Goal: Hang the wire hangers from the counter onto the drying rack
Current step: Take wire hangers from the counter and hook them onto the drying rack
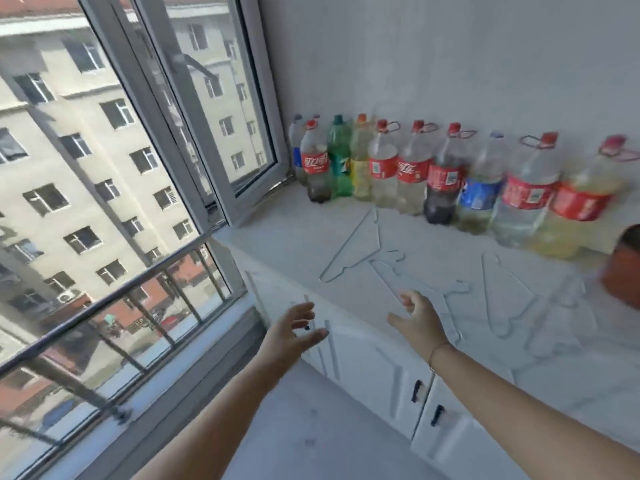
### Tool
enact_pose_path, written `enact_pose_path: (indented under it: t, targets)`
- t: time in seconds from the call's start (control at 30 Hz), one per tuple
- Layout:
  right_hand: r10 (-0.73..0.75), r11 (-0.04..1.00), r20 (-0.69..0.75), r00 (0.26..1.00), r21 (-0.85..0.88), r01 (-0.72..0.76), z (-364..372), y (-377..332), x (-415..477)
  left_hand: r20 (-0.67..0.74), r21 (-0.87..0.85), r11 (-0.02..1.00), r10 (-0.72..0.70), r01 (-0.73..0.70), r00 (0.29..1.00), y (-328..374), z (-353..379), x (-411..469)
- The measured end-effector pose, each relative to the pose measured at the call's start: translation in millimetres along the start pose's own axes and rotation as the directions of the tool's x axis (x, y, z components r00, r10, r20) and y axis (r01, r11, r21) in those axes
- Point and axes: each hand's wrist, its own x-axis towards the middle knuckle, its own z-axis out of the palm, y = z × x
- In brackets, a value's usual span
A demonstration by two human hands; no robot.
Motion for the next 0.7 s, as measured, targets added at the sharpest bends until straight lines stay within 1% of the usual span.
enact_pose_path:
  t: [0.13,0.27,0.4,0.47,0.53,0.6,0.7]
  targets:
    - [0.121,0.992,-0.068,0.99,-0.03,-0.123,-47,51,15,0.079,-0.031,0.999,-0.027,0.03,0.996,14,58,32]
    - [0.191,0.979,-0.101,0.976,-0.05,-0.197,-89,100,23,0.149,-0.01,0.999,-0.039,0.041,0.988,19,114,56]
    - [0.284,0.954,-0.146,0.948,-0.053,-0.294,-129,150,14,0.229,0.023,0.999,-0.038,0.034,0.973,22,165,73]
    - [0.339,0.937,-0.18,0.924,-0.023,-0.348,-146,171,6,0.276,0.052,0.998,-0.033,0.019,0.961,23,189,82]
    - [0.388,0.92,-0.226,0.894,0.03,-0.391,-159,185,-3,0.339,0.095,0.995,-0.023,-0.01,0.94,22,212,90]
    - [0.427,0.903,-0.263,0.865,0.081,-0.421,-167,196,-13,0.401,0.16,0.985,-0.001,-0.069,0.916,20,236,98]
    - [0.471,0.881,-0.298,0.83,0.117,-0.458,-170,209,-25,0.515,0.277,0.938,0.038,-0.208,0.857,18,270,106]
